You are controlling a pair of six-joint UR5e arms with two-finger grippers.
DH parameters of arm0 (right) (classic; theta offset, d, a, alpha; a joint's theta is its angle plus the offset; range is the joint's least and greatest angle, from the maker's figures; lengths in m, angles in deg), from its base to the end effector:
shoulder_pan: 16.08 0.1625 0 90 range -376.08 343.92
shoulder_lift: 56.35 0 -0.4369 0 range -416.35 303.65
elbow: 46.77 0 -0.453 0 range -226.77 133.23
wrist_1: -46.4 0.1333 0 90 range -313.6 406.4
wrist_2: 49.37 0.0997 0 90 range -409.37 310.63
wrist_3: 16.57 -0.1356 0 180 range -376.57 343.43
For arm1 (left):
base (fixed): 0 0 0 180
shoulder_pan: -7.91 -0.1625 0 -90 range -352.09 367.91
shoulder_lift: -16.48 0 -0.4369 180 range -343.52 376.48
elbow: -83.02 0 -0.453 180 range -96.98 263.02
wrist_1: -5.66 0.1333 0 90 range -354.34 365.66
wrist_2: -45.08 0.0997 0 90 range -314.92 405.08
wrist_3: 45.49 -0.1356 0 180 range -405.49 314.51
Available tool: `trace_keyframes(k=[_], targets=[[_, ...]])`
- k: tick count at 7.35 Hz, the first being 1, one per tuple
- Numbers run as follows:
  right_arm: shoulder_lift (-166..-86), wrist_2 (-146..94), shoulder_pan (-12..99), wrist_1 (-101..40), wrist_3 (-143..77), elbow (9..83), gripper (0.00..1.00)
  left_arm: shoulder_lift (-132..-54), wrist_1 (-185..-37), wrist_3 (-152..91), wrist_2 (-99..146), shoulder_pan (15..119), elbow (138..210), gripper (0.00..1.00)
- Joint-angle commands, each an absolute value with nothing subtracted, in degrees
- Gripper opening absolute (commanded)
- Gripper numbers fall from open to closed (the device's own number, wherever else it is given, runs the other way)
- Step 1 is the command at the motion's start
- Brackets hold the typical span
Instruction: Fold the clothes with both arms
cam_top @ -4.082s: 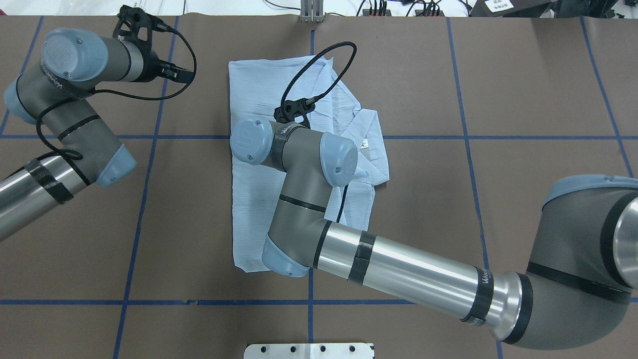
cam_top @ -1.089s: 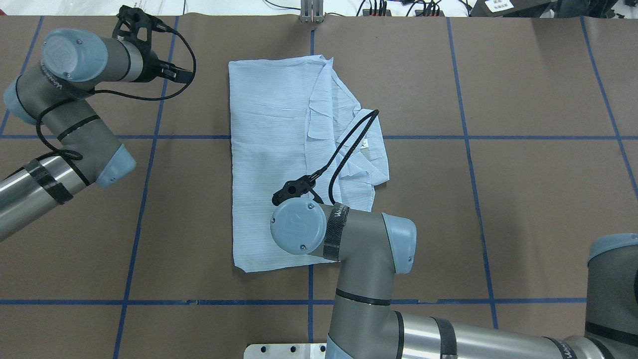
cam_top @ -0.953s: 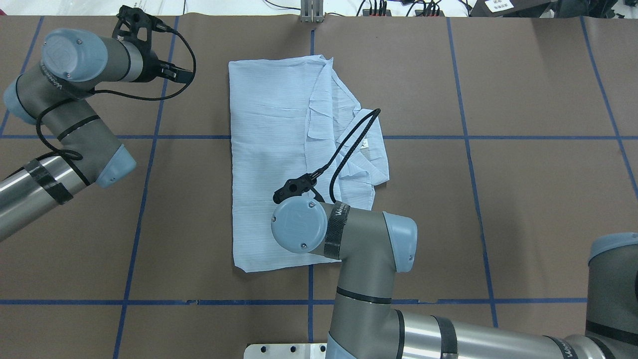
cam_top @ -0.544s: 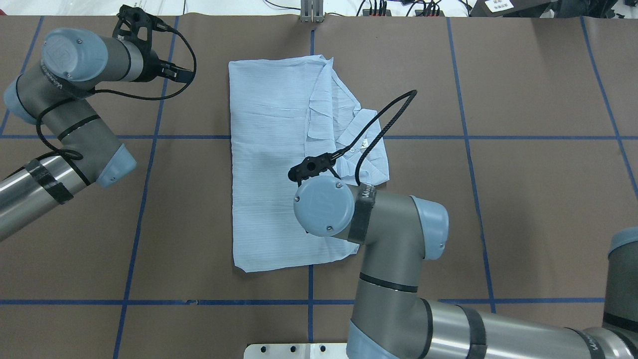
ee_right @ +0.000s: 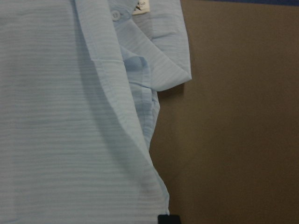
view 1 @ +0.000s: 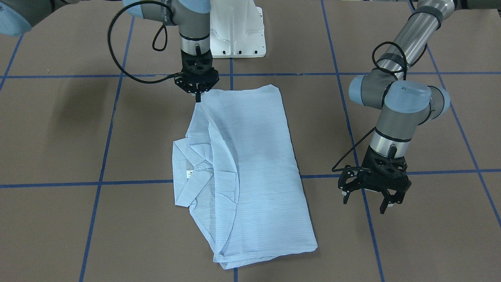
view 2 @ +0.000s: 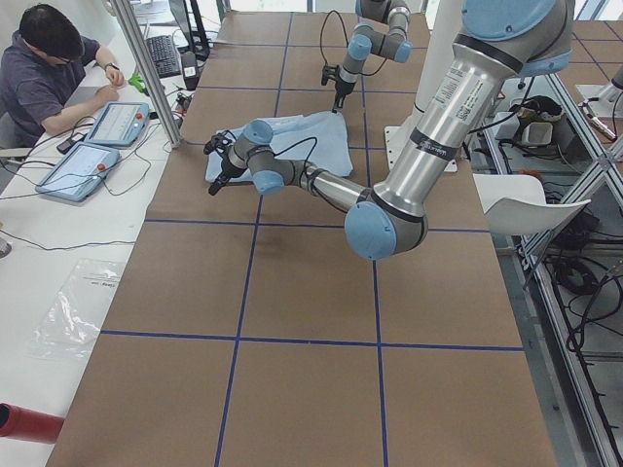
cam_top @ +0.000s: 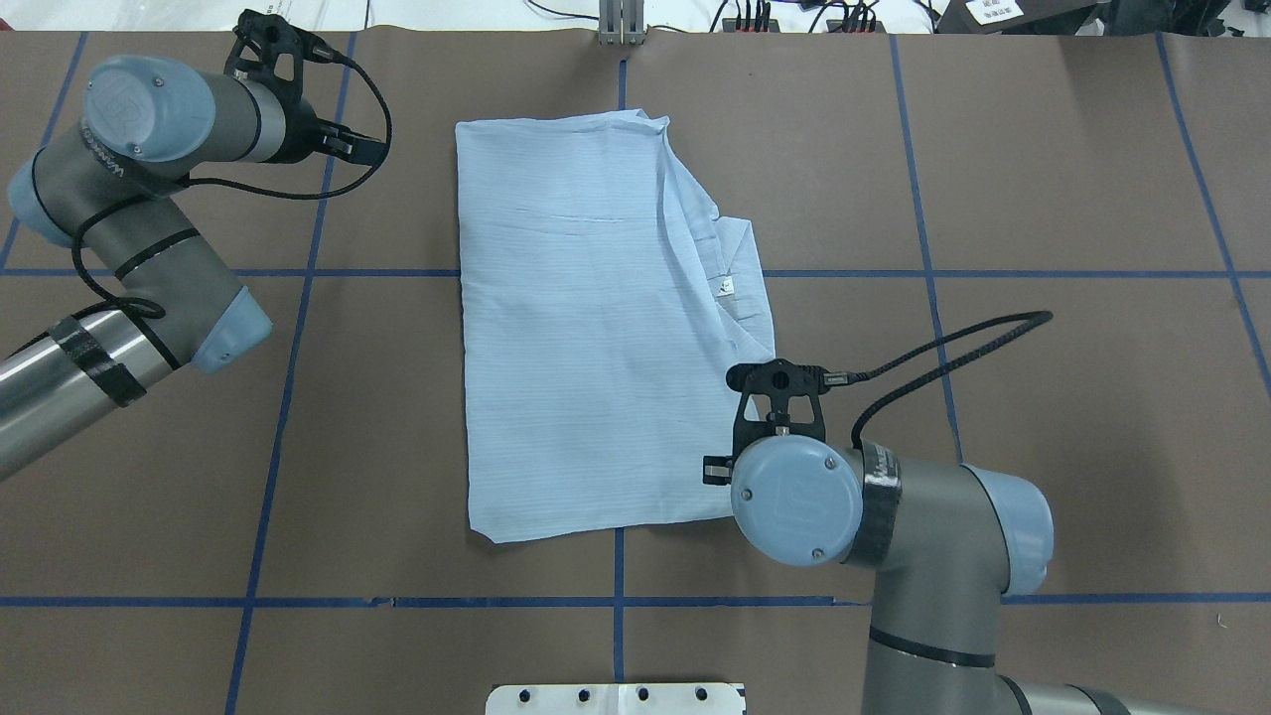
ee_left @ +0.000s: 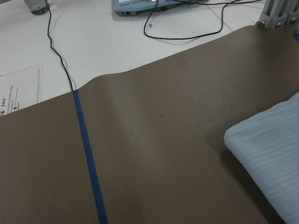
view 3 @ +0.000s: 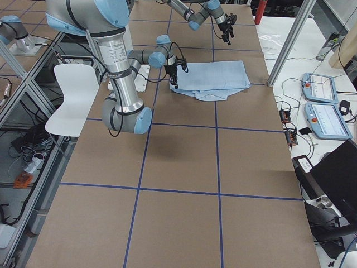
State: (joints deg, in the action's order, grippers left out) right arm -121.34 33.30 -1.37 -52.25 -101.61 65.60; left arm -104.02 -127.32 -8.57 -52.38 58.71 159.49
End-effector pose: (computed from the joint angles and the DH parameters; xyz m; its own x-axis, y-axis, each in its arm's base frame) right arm -0.5937 -0.3116 0.2676 0.7802 0.1162 0.6147 -0.2626 0.9527 0.1532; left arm 0.4294 -0.7096 0.3878 0.7476 0.3375 -0.5719 0.1659 0.7390 0.6530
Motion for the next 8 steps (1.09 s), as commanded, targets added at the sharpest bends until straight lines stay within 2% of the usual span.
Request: trace_keyframes(k=[1,2,3,5,8], targets=[[-125.51,27.81,-4.73,-47.74,-108.75,65.29,0.73,-104.02,-127.32,-8.66,-52.39,58.71,159.49,1.00],[-124.48,26.50,-4.48,-47.64,-108.07,65.20,1.00,-104.02,-127.32,-8.66,-52.47,58.71,159.57,1.00],[-122.21,26.83,-2.30,-47.64,-105.80,65.46,1.00,-104.10,-127.24,-8.66,-52.56,58.71,159.75,1.00],[-119.99,30.49,4.54,-45.64,-102.11,67.29,1.00,-101.84,-126.44,-6.22,-61.03,58.80,165.60,1.00],[-128.04,36.41,9.93,-29.69,-99.54,68.45,1.00,-90.34,-126.01,9.39,-63.46,52.07,183.43,1.00]])
